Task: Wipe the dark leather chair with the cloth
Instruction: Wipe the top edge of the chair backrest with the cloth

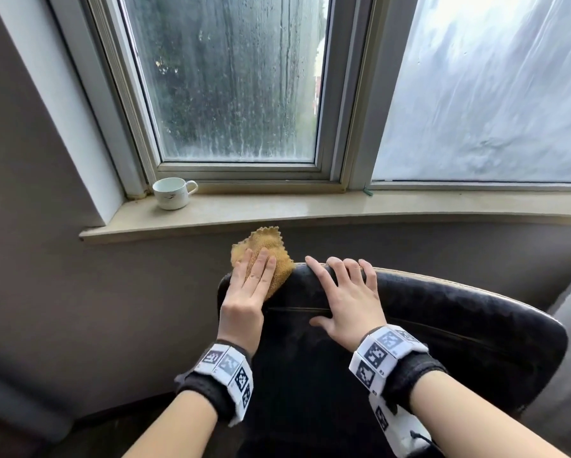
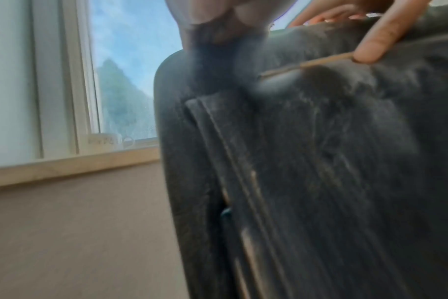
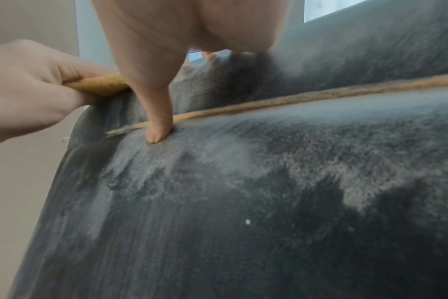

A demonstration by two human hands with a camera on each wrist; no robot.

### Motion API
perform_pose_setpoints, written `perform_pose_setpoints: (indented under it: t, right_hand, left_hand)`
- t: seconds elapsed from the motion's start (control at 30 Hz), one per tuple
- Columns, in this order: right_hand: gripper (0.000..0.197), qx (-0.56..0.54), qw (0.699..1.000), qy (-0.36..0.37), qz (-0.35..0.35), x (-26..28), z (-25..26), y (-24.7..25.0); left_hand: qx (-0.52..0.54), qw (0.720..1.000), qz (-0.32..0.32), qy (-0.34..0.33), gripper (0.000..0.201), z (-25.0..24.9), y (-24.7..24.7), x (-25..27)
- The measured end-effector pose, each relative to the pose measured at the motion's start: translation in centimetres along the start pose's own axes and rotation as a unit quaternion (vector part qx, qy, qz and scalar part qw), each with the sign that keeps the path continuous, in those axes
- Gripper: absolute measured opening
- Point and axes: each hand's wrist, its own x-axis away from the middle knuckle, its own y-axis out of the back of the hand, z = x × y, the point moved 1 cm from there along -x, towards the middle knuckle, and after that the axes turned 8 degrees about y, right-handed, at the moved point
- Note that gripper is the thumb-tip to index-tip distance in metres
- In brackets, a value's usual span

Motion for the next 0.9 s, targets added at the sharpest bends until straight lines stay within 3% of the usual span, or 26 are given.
perform_pose_setpoints:
  t: [0.1, 0.2, 0.27, 0.37, 0.47, 0.53, 0.73, 0.83, 0.9]
  right_hand:
    - [0.113, 0.003, 1.000, -0.012, 0.006, -0.2, 0.0, 0.0]
    - [0.113, 0.002, 1.000, -0.011, 0.008, -0.4, -0.1, -0.2]
    - [0.113, 0.007, 1.000, -0.012, 0.008, -0.4, -0.2, -0.1]
    - [0.113, 0.007, 1.000, -0.011, 0.007, -0.2, 0.0, 0.0]
    - [0.113, 0.003, 1.000, -0.016, 0.021, -0.2, 0.2, 0.4]
    - [0.113, 0.001, 0.999, -0.020, 0.031, -0.1, 0.3, 0.6]
    - [0.109, -0.017, 0.996, -0.033, 0.085, -0.5, 0.0, 0.9]
    - [0.102, -0.030, 0.991, -0.032, 0.126, -0.5, 0.2, 1.7]
    - [0.101, -0.044, 0.989, -0.034, 0.140, -0.5, 0.3, 2.0]
  left_hand:
    - [-0.002, 0.999, 0.033, -0.026, 0.047, 0.8, 0.3, 3.9]
    - [-0.015, 0.991, 0.125, -0.038, 0.045, 2.7, 0.3, 10.7]
    - [0.010, 0.988, 0.152, -0.032, 0.038, 3.4, 1.0, 11.4]
    - [0.072, 0.995, 0.070, -0.006, 0.062, 2.4, 4.2, 6.2]
    - [0.084, 0.996, -0.016, 0.025, 0.067, 0.7, 5.9, -1.5]
    - [0.075, 0.997, -0.010, 0.028, 0.065, -0.7, 4.4, -3.2]
    - [0.045, 0.994, 0.102, -0.011, 0.044, -1.9, -1.1, 5.0]
    - [0.016, 0.963, 0.250, -0.096, 0.059, 0.1, -1.6, 13.2]
    - [0.026, 0.947, 0.304, -0.105, 0.053, 1.0, -1.1, 15.8]
